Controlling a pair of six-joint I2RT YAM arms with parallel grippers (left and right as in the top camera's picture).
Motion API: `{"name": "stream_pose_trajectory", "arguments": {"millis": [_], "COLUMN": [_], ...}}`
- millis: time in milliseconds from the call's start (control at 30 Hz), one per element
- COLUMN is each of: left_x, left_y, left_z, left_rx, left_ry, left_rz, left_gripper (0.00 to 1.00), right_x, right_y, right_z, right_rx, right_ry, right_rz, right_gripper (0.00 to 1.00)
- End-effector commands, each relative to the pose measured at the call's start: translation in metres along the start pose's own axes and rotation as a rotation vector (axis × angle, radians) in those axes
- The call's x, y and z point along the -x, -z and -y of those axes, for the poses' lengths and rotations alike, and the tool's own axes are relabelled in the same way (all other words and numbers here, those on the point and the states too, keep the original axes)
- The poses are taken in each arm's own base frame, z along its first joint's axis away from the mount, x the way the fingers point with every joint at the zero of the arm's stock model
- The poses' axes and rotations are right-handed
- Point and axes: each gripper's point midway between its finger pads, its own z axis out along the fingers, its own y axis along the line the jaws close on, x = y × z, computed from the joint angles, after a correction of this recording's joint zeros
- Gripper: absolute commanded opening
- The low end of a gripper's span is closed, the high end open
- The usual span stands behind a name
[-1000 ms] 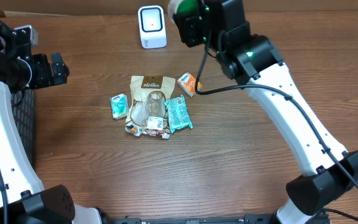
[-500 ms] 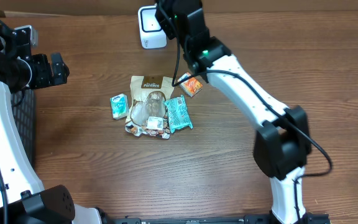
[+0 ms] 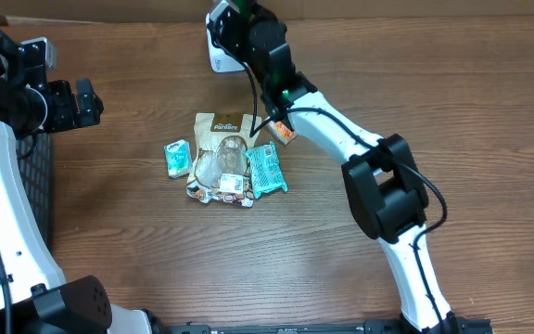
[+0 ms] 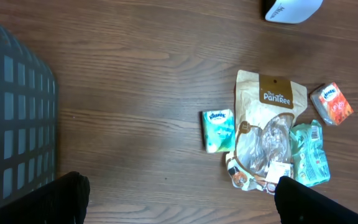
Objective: Scan the item barcode
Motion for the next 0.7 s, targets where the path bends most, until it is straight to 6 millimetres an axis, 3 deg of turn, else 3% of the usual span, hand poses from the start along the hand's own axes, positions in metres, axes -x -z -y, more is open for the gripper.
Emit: {"name": "stream_pose_trajectory", "arguments": {"millis": [0,133,667], "left_x": [0.002,0.002,0.002], "left_y": [0.0,0.0,0.0], "left_z": [0.004,0.004,0.004], "left_rx": [-0.01,-0.01,-0.01], "left_ry": [-0.025,-0.025,-0.025], "left_rz": [0.005,0.005,0.005], "left_gripper": [0.99,1.0,0.99], "right_x": [0.007,-0.004,-0.03], "right_y": [-0.006,-0.009,-0.017], "right_z": [0.001,-0.016,-0.017], "right_rx": [-0.019,0.017,-0.013], "right_ry": [0.023,0.051,0.052], "right_rz": [0.053,0.062,0.061], "right_gripper": [0.42,0.45,0.46]}}
